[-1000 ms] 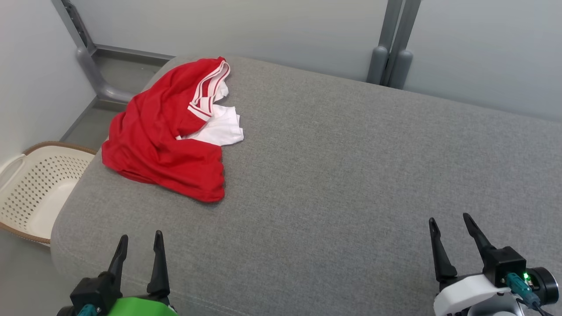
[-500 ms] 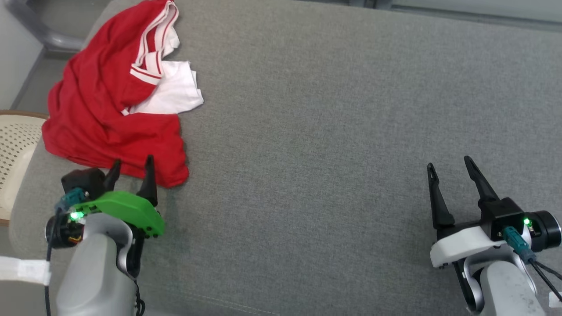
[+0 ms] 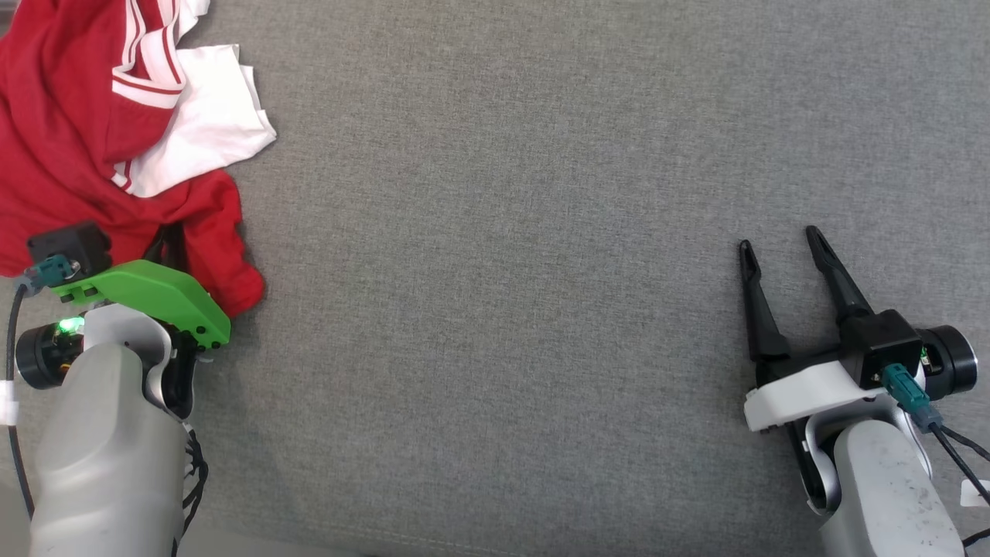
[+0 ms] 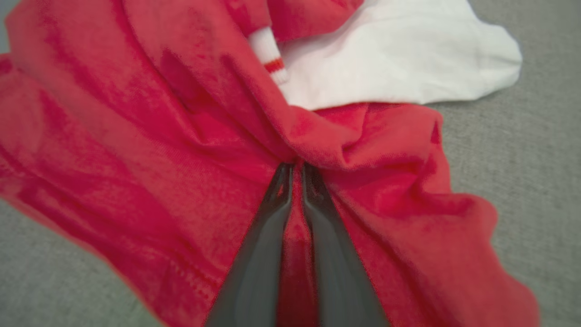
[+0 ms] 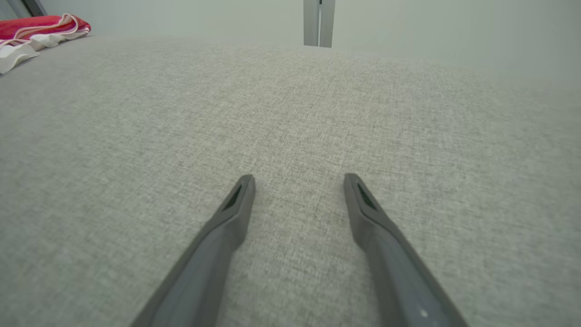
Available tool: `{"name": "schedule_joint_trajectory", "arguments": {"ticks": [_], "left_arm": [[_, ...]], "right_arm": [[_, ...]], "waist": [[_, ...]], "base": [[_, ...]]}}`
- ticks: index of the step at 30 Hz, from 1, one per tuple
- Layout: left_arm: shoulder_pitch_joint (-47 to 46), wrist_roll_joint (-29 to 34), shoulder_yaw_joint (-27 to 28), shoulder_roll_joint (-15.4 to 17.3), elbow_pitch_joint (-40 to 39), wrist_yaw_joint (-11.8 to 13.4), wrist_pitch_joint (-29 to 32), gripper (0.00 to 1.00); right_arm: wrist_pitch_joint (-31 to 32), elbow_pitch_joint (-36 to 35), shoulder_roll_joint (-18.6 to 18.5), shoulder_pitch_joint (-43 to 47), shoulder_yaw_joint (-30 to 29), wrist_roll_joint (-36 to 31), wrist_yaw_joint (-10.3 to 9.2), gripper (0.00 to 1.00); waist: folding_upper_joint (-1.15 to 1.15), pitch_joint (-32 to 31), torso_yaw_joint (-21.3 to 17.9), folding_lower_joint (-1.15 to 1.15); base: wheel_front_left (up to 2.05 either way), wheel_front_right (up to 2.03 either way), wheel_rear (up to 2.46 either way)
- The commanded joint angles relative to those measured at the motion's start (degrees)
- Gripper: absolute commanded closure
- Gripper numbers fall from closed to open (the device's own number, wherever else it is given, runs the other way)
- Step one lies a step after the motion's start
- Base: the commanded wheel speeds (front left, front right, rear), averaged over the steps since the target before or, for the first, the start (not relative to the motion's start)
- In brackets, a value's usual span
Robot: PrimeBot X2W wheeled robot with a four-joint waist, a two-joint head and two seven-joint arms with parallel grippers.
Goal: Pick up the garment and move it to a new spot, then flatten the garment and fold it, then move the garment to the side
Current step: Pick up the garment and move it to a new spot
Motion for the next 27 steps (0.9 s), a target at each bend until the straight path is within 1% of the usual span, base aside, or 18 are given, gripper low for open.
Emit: {"name": "schedule_joint_trajectory", "arguments": {"ticks": [1, 4, 7, 10, 13, 16, 18, 24, 27], "left_arm": [[2.28, -0.65, -0.79, -0.68, 2.07, -0.19, 0.68, 1.0], [2.34, -1.14, -1.88, -0.45, -0.64, -0.51, -2.12, 1.0], [2.55, -1.18, -3.48, -0.09, -4.17, -0.58, -3.54, 1.0], [4.08, -1.22, -6.3, 0.48, -10.17, -0.48, -4.37, 1.0], [6.37, -0.95, -7.68, 1.27, -16.79, -0.48, -4.51, 1.0], [9.1, -0.71, -9.81, 0.69, -26.04, -0.5, -2.54, 1.0], [11.38, -0.09, -11.19, 0.91, -32.78, -0.41, -0.78, 1.0], [17.5, 0.98, -15.32, 1.13, -52.11, 1.0, 6.32, 1.0], [19.31, 1.14, -17.28, 0.91, -60.08, 1.45, 9.49, 1.0]], "right_arm": [[0.75, 3.2, -0.68, 1.63, -0.67, 0.46, -0.15, 0.0], [0.75, 3.61, -0.61, 3.07, -0.33, 1.33, -0.14, 0.0], [0.64, 3.77, -0.48, 3.53, 0.62, 2.56, -0.13, 0.0], [0.46, 4.0, -0.42, 4.25, 2.1, 4.04, -0.12, 0.0], [0.41, 4.51, -0.45, 5.17, 3.47, 5.46, -0.12, 0.0], [0.4, 4.94, -0.46, 6.54, 4.56, 6.9, -0.12, 0.0], [0.4, 5.17, -0.46, 7.22, 4.97, 7.4, -0.12, 0.0], [0.4, 5.36, -0.44, 8.63, 6.08, 9.18, -0.12, 0.0], [0.4, 5.36, -0.45, 8.97, 5.94, 9.8, -0.12, 0.0]], "waist": [[0.0, -1.9, -0.36, 0.0], [0.0, -4.77, 0.08, 0.0], [0.0, -7.57, 0.09, 0.0], [0.0, -10.87, -0.79, 0.0], [0.0, -13.7, -2.4, 0.0], [0.0, -16.61, -4.97, 0.0], [0.0, -18.13, -6.96, 0.0], [0.0, -21.5, -14.11, 0.0], [0.0, -22.52, -17.63, 0.0]], "base": [[0.0, 0.0, 0.0], [0.0, 0.0, 0.0], [0.0, 0.0, 0.0], [0.0, 0.0, 0.0], [0.0, 0.0, 0.0], [0.0, 0.0, 0.0], [0.0, 0.0, 0.0], [0.0, 0.0, 0.0], [0.0, 0.0, 0.0]]}}
